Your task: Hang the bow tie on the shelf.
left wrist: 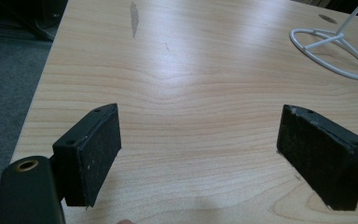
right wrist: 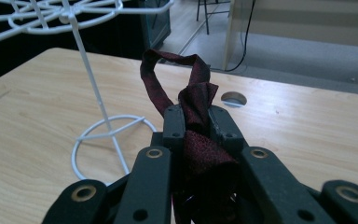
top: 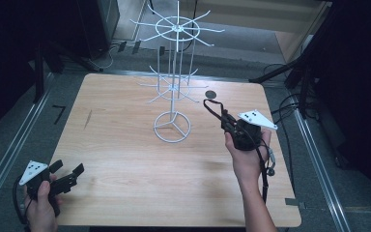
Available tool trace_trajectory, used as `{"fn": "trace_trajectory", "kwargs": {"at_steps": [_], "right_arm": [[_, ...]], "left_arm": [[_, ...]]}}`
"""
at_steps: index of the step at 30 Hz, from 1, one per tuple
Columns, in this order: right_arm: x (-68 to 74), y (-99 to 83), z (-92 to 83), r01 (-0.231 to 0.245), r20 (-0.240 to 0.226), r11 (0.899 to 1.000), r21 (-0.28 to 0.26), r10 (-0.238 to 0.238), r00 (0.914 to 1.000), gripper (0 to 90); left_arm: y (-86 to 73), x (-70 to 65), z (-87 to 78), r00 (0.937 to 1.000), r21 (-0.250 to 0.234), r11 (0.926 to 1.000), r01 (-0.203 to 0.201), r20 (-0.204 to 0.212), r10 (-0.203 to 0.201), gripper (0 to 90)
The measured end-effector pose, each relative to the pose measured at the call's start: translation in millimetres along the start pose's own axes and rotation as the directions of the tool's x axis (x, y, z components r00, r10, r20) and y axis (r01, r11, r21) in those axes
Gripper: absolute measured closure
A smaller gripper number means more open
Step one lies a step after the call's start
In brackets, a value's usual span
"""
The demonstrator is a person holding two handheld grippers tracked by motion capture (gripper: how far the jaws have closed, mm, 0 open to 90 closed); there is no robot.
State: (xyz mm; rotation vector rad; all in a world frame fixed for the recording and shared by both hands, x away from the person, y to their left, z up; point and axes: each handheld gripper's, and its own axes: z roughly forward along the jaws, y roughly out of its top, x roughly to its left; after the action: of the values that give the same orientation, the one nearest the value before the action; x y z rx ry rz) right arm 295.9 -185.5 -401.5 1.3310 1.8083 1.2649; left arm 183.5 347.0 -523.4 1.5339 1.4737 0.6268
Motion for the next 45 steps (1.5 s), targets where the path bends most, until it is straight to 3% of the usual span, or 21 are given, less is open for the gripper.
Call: {"fn": "trace_trajectory", "kwargs": {"at_steps": [9, 21, 45], "right_arm": [[-0.2, 9.0, -7.9, -0.021, 0.016, 0.996, -0.083, 0.023, 0.9996, 80.1], [15.5, 20.4, -15.2, 0.013, -0.027, 0.990, -0.137, -0.017, 0.9995, 79.9], [31.4, 29.5, -22.1, 0.044, -0.063, 0.985, -0.170, -0.055, 0.9965, 80.1]], "left_arm": [[0.0, -0.2, 0.2, 1.0000, -0.003, 1.0000, 0.003, 0.000, -0.003, 14.4], [0.0, -0.1, -0.1, 1.0000, -0.002, 1.0000, 0.006, 0.001, -0.006, 14.4], [0.1, 0.1, -0.1, 1.0000, -0.002, 1.0000, 0.006, 0.001, -0.006, 14.5]]}}
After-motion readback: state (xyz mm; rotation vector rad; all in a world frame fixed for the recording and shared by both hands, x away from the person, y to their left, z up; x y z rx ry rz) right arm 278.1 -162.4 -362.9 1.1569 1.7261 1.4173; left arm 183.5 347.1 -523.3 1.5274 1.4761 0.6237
